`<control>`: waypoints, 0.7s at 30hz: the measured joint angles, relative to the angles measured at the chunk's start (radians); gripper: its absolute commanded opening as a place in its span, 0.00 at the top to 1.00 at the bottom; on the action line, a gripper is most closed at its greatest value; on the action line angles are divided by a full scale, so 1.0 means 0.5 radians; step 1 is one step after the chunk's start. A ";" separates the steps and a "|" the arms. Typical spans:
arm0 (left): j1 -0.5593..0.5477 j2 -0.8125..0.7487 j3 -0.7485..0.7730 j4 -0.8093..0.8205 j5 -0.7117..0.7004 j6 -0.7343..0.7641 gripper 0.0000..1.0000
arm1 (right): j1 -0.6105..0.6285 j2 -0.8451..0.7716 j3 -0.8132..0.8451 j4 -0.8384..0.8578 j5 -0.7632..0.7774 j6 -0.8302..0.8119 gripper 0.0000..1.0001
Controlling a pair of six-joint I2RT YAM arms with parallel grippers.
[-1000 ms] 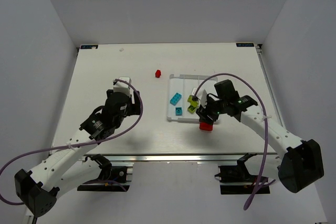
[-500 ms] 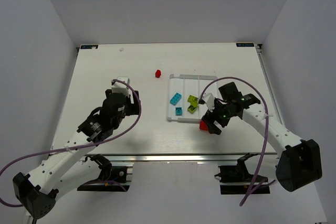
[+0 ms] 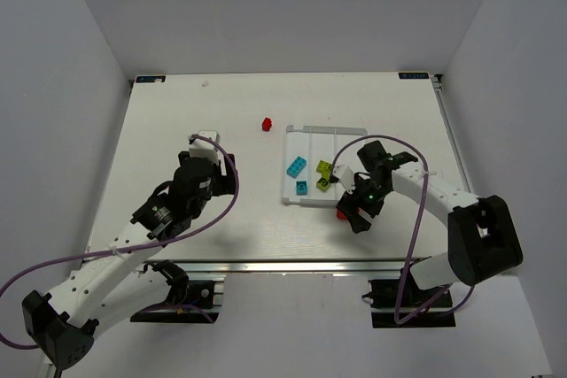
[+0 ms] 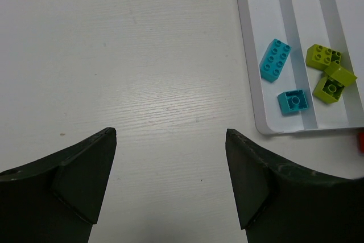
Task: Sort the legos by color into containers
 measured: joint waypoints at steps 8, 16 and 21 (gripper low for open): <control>0.000 0.000 -0.001 0.000 0.000 0.000 0.13 | 0.007 0.121 -0.002 0.113 0.007 0.015 0.11; 0.000 0.006 -0.001 0.000 0.000 0.000 0.13 | 0.009 0.124 -0.019 0.246 0.024 0.030 0.15; 0.000 0.006 -0.001 0.000 0.000 0.000 0.13 | 0.011 0.124 -0.057 0.340 0.013 0.024 0.22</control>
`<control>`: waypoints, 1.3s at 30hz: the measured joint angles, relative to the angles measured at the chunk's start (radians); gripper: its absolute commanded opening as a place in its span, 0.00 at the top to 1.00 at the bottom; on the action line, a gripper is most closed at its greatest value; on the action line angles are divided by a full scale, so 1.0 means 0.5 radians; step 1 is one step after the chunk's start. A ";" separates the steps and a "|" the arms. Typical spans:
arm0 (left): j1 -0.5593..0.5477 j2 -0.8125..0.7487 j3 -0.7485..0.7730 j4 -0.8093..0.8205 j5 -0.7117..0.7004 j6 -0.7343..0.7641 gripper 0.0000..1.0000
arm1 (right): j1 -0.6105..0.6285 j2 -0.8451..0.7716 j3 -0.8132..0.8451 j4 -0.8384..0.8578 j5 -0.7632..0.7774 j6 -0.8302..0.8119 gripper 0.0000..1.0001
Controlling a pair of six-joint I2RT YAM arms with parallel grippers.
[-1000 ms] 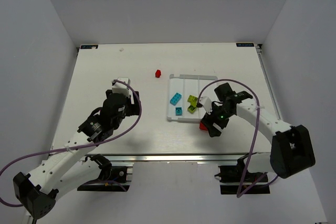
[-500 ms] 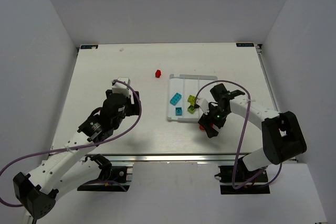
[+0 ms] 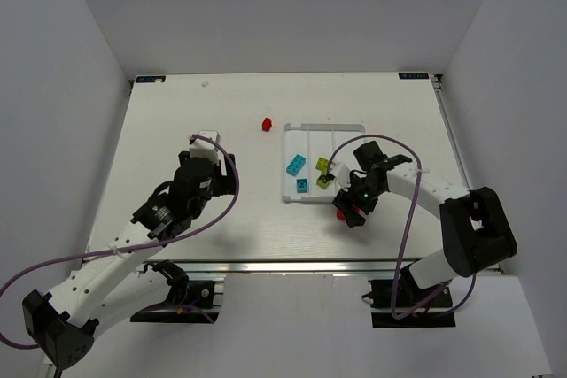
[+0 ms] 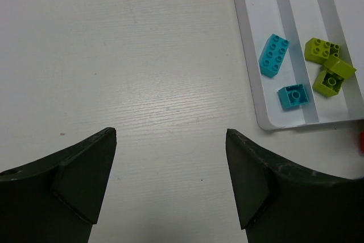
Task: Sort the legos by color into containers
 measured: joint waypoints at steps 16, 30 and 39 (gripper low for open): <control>0.000 0.008 0.000 0.001 0.009 0.002 0.13 | 0.090 -0.134 -0.092 0.180 -0.050 -0.155 0.69; -0.018 -0.094 -0.117 0.308 0.790 -0.013 0.18 | 0.097 -0.272 0.115 -0.097 -0.505 -0.220 0.97; -0.033 -0.134 -0.342 1.017 1.400 -0.466 0.17 | 0.021 -0.257 0.720 -0.283 -1.247 -0.011 1.00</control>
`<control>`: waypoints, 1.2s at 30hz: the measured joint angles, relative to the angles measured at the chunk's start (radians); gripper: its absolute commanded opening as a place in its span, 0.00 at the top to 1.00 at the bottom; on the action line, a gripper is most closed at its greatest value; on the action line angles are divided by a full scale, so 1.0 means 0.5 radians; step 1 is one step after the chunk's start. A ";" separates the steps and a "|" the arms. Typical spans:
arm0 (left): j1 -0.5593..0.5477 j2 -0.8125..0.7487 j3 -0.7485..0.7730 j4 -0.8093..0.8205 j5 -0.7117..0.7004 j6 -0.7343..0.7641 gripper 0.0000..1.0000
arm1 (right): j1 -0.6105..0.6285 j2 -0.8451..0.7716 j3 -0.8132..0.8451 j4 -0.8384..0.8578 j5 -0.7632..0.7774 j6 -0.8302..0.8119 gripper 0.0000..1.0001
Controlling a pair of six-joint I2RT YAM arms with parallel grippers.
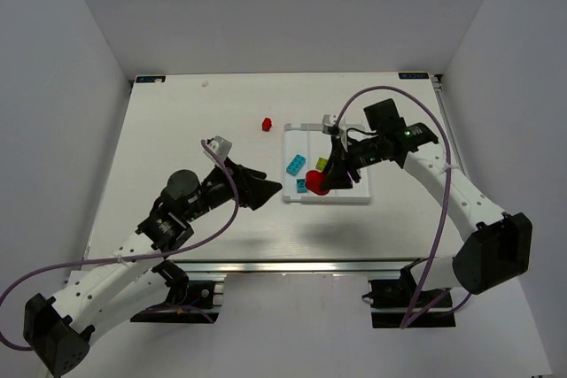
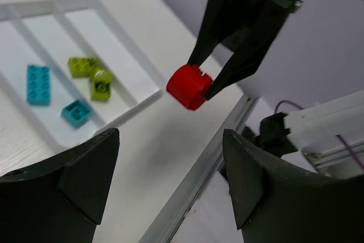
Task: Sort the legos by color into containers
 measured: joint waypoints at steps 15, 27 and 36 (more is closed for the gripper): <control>-0.027 0.111 -0.209 0.995 0.129 -0.108 0.14 | -0.124 0.423 0.616 -0.293 -0.970 0.245 1.00; -0.108 0.402 -0.113 1.221 0.132 -0.072 0.12 | -0.126 0.344 0.506 -0.004 -1.115 0.577 1.00; -0.158 0.420 -0.100 1.299 0.159 -0.073 0.12 | -0.125 0.330 0.433 0.072 -1.122 0.626 1.00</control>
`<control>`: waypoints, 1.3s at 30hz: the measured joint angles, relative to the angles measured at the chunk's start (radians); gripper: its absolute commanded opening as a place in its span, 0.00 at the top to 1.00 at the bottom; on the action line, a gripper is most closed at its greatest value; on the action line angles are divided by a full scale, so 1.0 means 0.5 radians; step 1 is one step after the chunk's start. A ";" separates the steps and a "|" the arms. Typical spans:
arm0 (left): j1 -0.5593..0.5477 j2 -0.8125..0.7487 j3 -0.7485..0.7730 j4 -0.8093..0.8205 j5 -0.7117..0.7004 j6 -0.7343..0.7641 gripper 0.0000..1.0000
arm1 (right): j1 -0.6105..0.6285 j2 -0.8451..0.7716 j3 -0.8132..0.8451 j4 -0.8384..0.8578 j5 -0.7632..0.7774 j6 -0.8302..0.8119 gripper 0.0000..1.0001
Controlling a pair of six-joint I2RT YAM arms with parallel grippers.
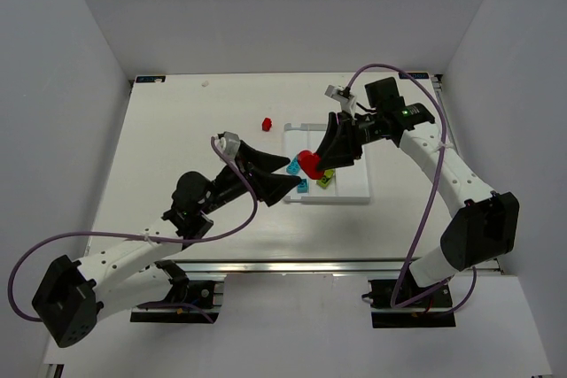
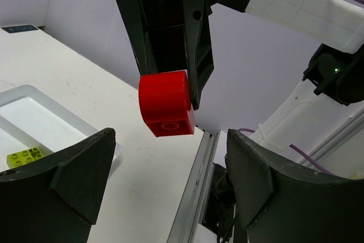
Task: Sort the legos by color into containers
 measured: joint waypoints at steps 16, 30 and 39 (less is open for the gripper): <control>-0.087 0.222 0.047 0.078 -0.017 -0.023 0.22 | 0.003 -0.067 -0.091 0.078 0.001 0.023 1.00; -0.117 0.291 0.108 0.122 -0.041 -0.049 0.55 | 0.004 -0.103 -0.166 0.149 0.008 0.053 1.00; -0.121 0.301 0.132 0.107 -0.032 -0.066 1.00 | -0.006 -0.122 -0.167 0.195 0.021 0.044 1.00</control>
